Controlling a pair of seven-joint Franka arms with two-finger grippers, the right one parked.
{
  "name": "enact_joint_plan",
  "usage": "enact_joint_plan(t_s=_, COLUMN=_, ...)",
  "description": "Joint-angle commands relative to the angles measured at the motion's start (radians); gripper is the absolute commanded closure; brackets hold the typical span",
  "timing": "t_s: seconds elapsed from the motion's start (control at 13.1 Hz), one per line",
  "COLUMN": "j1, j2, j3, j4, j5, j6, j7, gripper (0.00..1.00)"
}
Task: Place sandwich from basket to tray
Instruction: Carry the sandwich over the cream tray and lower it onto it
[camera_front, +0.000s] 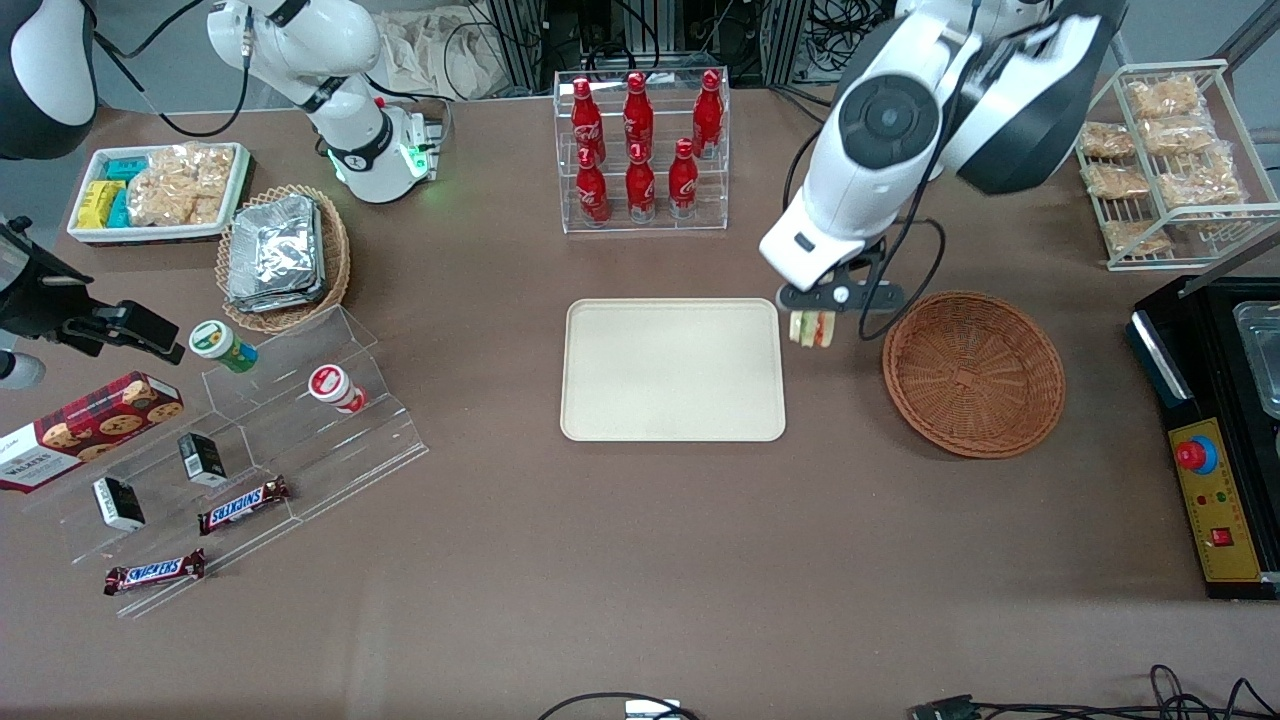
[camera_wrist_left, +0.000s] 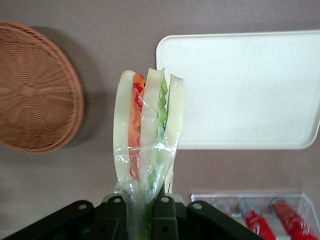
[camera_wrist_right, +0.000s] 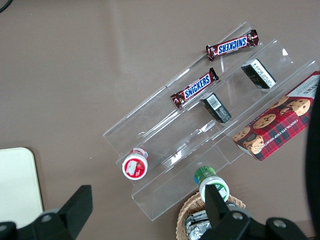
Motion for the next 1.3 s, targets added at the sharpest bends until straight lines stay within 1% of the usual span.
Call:
enact_joint_plan(t_s=0.0, j1=-0.003, j2=0.03, j3=-0.003, j4=-0.139, j5=-0.01, j6=0.205, j7=-0.107, gripper=1.0)
enact_joint_plan(t_s=0.15, j1=-0.006, j2=0.091, j3=-0.003, j4=-0.196, j5=0.007, j6=0.34, j7=-0.141, gripper=1.0)
enact_joint_plan(t_s=0.38, j1=-0.008, j2=0.194, j3=0.0, j4=-0.21, j5=0.016, j6=0.436, j7=-0.168, gripper=1.0)
enact_joint_plan(t_s=0.46, j1=-0.008, j2=0.217, j3=0.0, j4=-0.226, j5=0.039, j6=0.469, j7=-0.172, gripper=1.0)
enact_joint_plan(t_s=0.61, j1=-0.009, j2=0.237, j3=0.0, j4=-0.282, j5=0.12, j6=0.544, j7=-0.174, gripper=1.0)
enact_joint_plan(t_s=0.69, j1=-0.011, j2=0.252, j3=0.0, j4=-0.304, j5=0.132, j6=0.58, j7=-0.174, gripper=1.0)
enact_joint_plan(t_s=0.92, j1=-0.011, j2=0.306, j3=0.0, j4=-0.309, j5=0.136, j6=0.615, j7=-0.174, gripper=1.0)
enact_joint_plan(t_s=1.22, j1=-0.011, j2=0.317, j3=0.0, j4=-0.306, j5=0.136, j6=0.621, j7=-0.172, gripper=0.99)
